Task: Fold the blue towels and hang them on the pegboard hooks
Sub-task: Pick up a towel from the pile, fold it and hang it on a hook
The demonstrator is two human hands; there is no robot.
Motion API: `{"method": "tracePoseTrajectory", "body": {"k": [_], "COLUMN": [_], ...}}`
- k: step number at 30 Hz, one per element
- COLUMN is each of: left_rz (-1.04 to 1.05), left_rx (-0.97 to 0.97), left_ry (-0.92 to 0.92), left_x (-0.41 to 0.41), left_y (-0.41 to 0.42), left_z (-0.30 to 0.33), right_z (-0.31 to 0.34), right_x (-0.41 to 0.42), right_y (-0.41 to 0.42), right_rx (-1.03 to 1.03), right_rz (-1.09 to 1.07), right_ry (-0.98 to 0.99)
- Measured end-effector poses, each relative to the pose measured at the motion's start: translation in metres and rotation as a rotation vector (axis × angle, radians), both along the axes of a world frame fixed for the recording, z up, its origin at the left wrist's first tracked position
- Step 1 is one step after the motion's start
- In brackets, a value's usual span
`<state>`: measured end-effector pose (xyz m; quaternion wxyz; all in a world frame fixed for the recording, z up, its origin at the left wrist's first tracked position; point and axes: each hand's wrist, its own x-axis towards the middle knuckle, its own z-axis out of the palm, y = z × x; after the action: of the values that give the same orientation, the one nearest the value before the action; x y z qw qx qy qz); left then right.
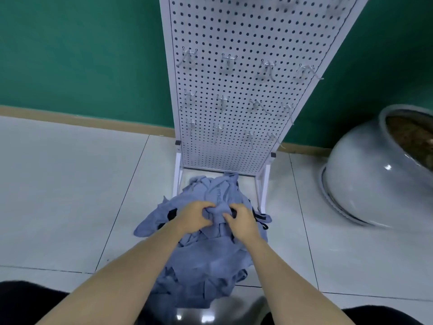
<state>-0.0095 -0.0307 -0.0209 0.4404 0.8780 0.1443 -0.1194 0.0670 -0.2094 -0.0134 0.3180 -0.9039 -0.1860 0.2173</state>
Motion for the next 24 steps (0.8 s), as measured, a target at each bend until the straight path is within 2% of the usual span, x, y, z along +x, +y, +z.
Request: {"method": "tracePoseTrajectory", "body": {"k": [6,9,12,18,21,24], "left_rz": [0.256,0.32,0.348,0.305,0.191,0.059], "left_rx": [0.069,-0.084,-0.216,-0.294,-0.26,-0.167], "left_ry": [-0.364,-0.456,-0.525,-0.716,-0.698,-0.5], "left_x": [0.018,0.03,0.039,0.032,0.015,0.002], "left_y": [0.005,0.009,0.006,-0.005,-0.009,-0.005], "left_z": [0.025,0.082,0.145,0.248,0.287,0.297], "right_z": [0.036,0.077,0.133,0.238,0.285,0.327], "right_x": [0.013,0.02,0.025,0.019,0.009,0.0], "right_y": [0.012,0.024,0.033,0.029,0.018,0.009], "right_rx": [0.131,0.275,0.495,0.717,0.798,0.873], "right_rz": [-0.039,-0.077,-0.124,-0.104,-0.068,-0.044], "right_ry": [-0.181,-0.263,-0.229,-0.235,-0.243,-0.269]}}
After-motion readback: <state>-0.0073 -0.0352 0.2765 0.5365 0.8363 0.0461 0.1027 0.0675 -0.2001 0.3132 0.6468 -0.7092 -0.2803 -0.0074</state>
